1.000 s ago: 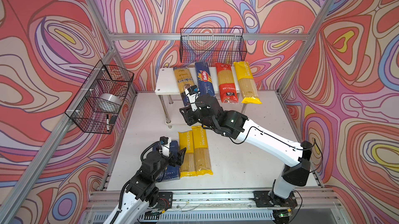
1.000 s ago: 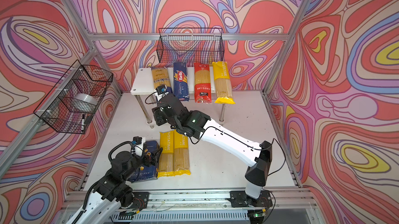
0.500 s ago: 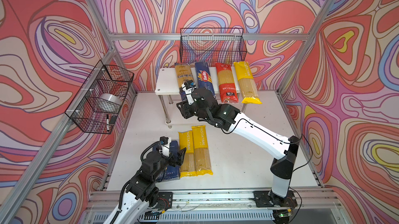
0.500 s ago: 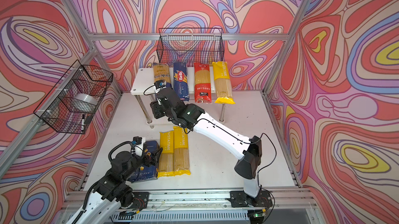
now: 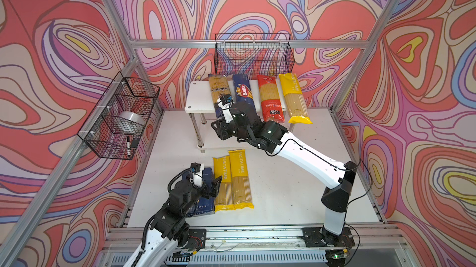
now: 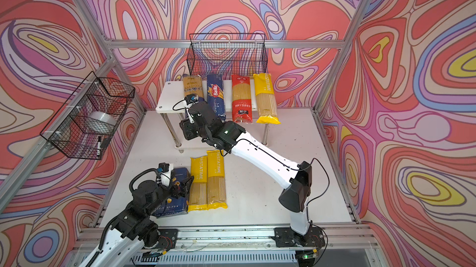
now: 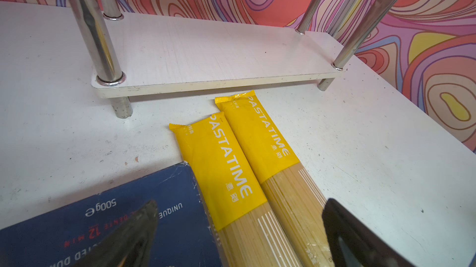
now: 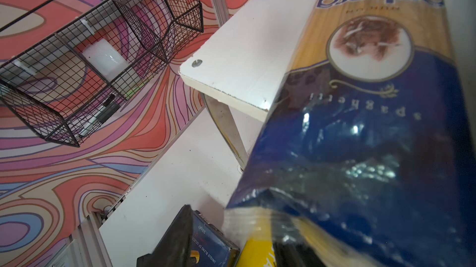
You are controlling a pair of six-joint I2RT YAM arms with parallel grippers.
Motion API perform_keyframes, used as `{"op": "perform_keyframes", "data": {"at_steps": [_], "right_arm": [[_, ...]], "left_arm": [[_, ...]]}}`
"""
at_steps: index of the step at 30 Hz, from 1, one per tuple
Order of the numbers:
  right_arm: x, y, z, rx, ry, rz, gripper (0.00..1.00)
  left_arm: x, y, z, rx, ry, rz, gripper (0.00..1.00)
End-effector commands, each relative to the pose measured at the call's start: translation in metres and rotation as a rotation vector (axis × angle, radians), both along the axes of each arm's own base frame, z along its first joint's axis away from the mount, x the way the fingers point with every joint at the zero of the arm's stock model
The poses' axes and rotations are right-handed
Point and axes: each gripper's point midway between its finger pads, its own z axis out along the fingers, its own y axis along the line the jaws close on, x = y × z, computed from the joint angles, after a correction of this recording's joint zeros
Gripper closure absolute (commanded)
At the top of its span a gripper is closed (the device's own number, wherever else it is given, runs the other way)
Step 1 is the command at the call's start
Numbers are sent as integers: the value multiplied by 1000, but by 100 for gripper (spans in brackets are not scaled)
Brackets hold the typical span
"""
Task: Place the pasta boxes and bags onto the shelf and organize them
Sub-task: 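Push the Ankara bag upright against the shelf with the right gripper, then withdraw, then move the right gripper over the PASTATIME bag farther from the blue box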
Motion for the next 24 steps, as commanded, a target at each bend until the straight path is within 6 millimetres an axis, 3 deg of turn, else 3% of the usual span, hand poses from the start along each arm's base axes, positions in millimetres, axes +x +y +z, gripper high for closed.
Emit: {"op": "perform_keyframes", "data": {"at_steps": [1,5,8,15,19,24], "right_arm": [[-39,-9,9,-54,-17,39,49],[-86,-23,11,-67,-21,47,48],[-117,-38,-7,-66,14,56,48],[-163,-108,-72,-98,150,-82,47],[-182,-142,-119,-146,217,-183,46],[-189,-148,-180,-239,293,-222,37]], "left_arm": [[2,4,-1,1,-2,21,0],[2,4,-1,3,-3,23,0],[2,2,-2,3,1,15,0],[2,-1,-2,4,8,-2,0],[2,0,-2,2,9,3,0],[0,-1,0,-5,0,-6,0]]}}
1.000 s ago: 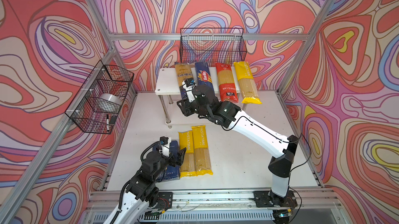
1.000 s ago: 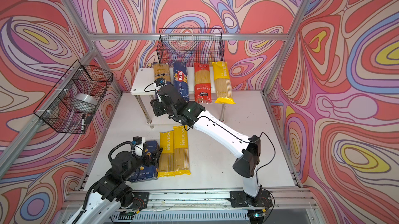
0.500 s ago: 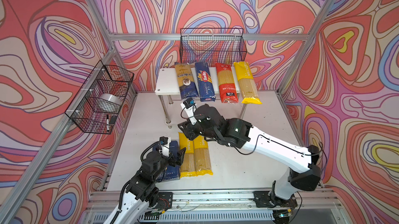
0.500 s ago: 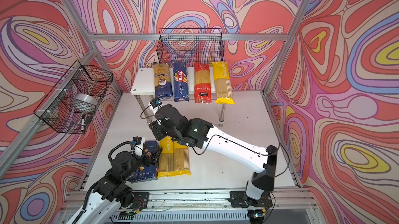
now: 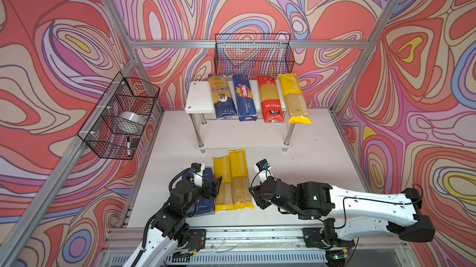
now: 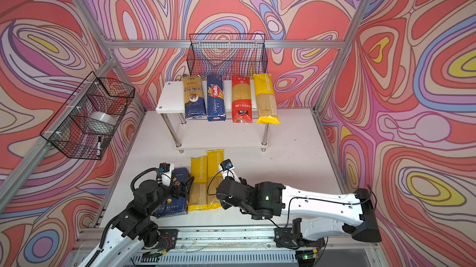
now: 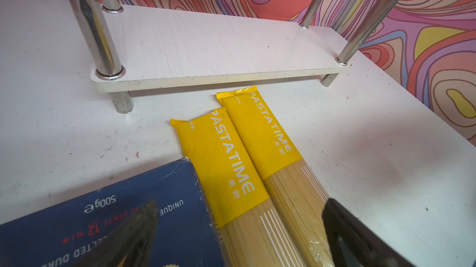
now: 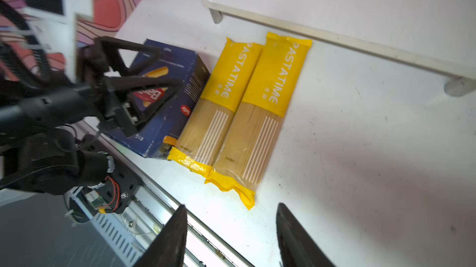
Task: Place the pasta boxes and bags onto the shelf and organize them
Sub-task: 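Move the right gripper over the PASTATIME bag farther from the blue box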
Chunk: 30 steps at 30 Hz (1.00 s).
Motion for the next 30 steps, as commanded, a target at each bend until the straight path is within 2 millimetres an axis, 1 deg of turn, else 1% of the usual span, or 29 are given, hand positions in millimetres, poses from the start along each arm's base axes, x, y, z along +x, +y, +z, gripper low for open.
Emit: {"op": "perform_keyframes", "data": {"at_steps": [1,4,5,7,11,13,15,19,22,26,30], "right_arm": [[1,-5,-31,-18,43,-86,34],[-2,-1,-51,19,68,-84,32],[-2,-2,-61,19,72,-92,31],[-1,-7,-73,8,72,-111,29],[-3,-10,-92,-26,95,-123,27],[-4,-11,-101,-28,101,-122,23],[-3,-11,-107,-17,95,-123,20],[2,-2,-117,-21,114,-84,17],[14,1,-121,-11,121,-73,15],[34,6,-124,24,160,-52,14],[44,9,-126,-41,144,-32,12]], "left_arm": [[0,0,3,-13,-15,0,0],[1,0,3,-13,-15,1,0],[0,-1,3,-13,-12,-4,0],[0,-3,2,-15,-9,-15,0],[2,-5,0,-9,5,-21,0],[3,-5,-1,-5,15,-23,0],[4,-6,-2,-2,18,-21,0],[5,-4,-1,4,12,-15,0],[5,-3,-3,8,13,-10,0],[8,3,-4,19,22,33,0],[11,12,-5,31,25,89,0]]}}
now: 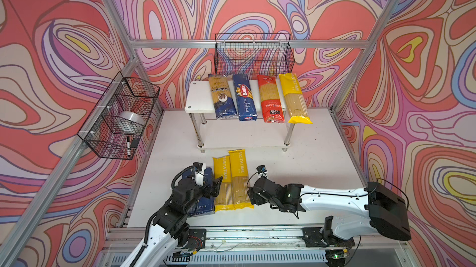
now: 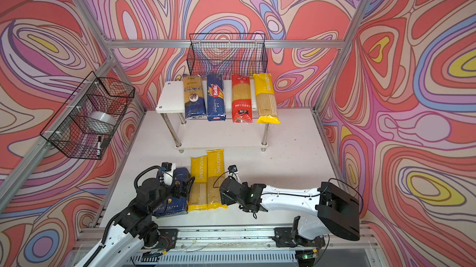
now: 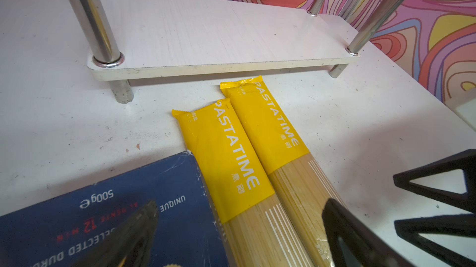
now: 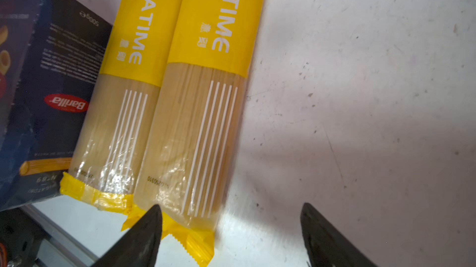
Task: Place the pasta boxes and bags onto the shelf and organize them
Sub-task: 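Move the right gripper over the PASTATIME bag farther from the blue box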
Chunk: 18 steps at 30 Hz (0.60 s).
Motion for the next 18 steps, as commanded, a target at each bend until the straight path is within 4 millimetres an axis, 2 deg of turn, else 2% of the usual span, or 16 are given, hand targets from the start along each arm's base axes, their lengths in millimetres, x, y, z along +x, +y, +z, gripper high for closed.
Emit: {"op": "perform_keyframes", "data": {"at_steps": [1,7,13,18], "right_arm": [[1,17,1,-16,-9,87,11],[11,31,-2,10,-20,137,7],[26,36,-14,-1,13,144,4],[28,52,-21,13,36,167,2]], "left_arm": [[7,12,6,6,-17,78,0],[9,19,5,10,-14,124,0],[9,23,4,12,-11,149,0],[8,22,4,10,-13,139,0]]}}
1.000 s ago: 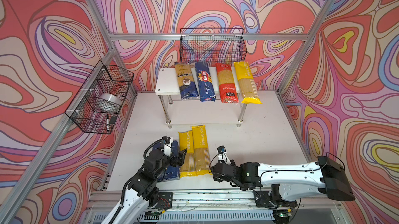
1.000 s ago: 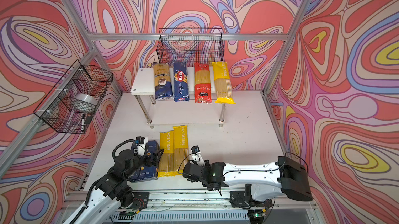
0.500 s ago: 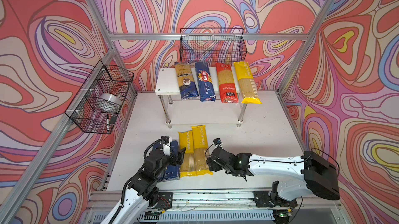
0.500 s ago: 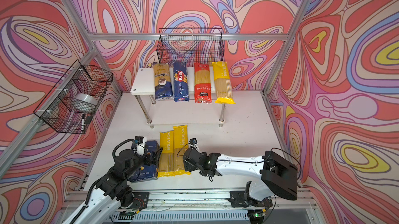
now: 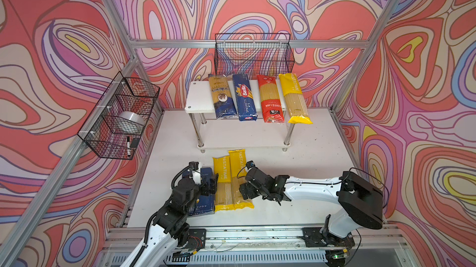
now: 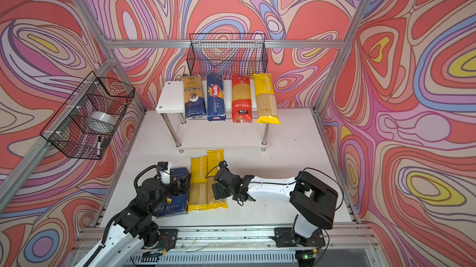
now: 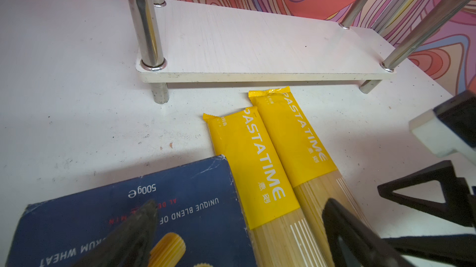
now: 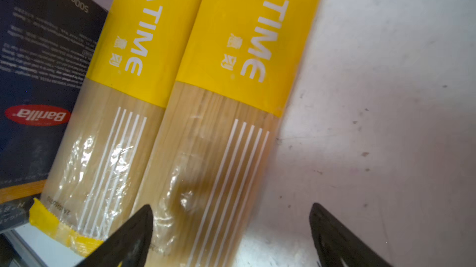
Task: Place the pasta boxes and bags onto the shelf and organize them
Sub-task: 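Move the right gripper over the PASTATIME bag farther from the blue box, then lower the right gripper and close it around the PASTATIME bag's middle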
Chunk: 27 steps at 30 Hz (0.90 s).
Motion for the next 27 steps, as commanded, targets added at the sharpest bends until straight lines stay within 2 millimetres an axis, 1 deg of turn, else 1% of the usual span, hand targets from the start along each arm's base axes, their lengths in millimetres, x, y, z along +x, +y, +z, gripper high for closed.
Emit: {"op": "perform_keyframes", "data": {"at_steps": [1,3,7,13,18,23,25,27], "right_arm": [[2,15,2,36,3,30,2],[4,15,-2,33,3,8,1],[8,7,-14,-37,21,-43,2],[11,2,-23,-87,15,-80,2],[10,-14,-31,-129,9,-125,2],[4,-33,-46,-199,26,-147,2],[0,-33,-49,-158,48,-138,2],[-4,-38,-51,-108,75,-142,2]], "left_arm": [[1,3,4,-8,-4,18,0],[0,1,4,-9,-3,7,0],[1,1,3,-8,2,8,0],[-2,-11,3,-18,5,-65,0],[-8,-25,8,-43,-10,-152,0],[-10,-22,11,-52,-34,-142,0],[-12,-22,13,-58,-45,-150,0],[-13,-23,14,-62,-52,-158,0]]}}
